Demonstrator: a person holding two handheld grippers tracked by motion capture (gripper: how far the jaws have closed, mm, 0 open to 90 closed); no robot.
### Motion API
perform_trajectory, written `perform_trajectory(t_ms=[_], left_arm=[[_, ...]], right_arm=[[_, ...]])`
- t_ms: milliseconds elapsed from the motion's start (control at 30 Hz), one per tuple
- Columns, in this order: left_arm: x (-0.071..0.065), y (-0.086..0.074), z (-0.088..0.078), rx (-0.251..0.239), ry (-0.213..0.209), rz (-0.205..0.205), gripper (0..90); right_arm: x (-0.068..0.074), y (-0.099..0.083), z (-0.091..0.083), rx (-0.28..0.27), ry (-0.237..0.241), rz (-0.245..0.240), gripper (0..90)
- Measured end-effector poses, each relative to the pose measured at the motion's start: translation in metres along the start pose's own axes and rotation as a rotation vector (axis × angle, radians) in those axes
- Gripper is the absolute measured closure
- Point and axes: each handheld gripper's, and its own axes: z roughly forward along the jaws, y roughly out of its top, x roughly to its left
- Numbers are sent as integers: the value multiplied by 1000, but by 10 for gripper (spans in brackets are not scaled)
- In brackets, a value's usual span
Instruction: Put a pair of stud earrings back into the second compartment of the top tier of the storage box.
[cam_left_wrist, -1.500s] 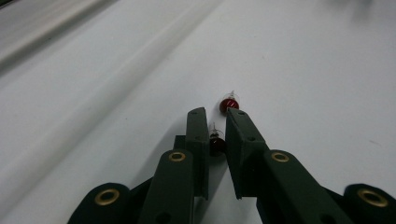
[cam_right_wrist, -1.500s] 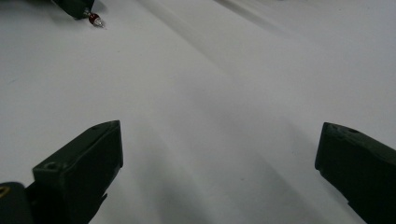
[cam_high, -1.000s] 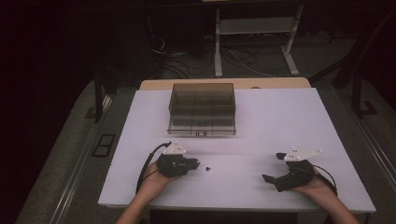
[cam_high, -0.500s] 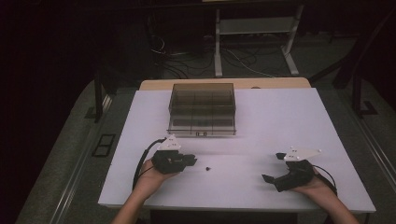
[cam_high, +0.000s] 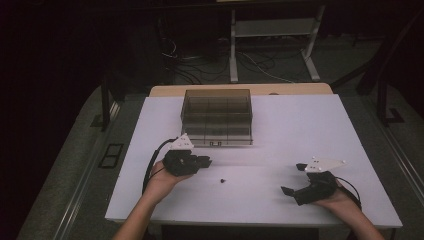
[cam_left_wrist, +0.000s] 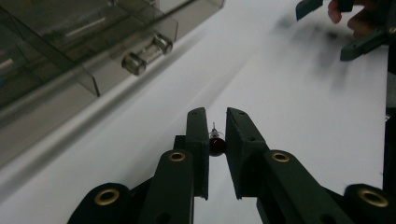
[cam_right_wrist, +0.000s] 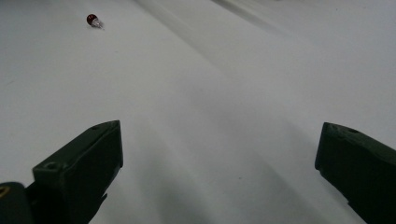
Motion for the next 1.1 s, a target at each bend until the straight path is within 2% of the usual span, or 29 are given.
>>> perform_trajectory(t_ms=[333,467,733,867,967,1100], left_arm=[[10,20,-1,-14,-9,10,788],[15,28,-1,-32,-4,6,788],[27,48,-3,-40,13,24,788],[33,59,-4,-42,7,25,788],[36,64,0,-31,-3,31,787],[42,64,8,-26,16,25,787]], right_arm=[[-1,0,0,1,0,-1,4],[0,0,0,1,-1,4,4],[0,0,-1,3,0,8,4],[-1,0,-1,-1,-2,4,4],[-1,0,-1,0,-2,2,4],[-1,-1,-1,-1,-3,3,4]])
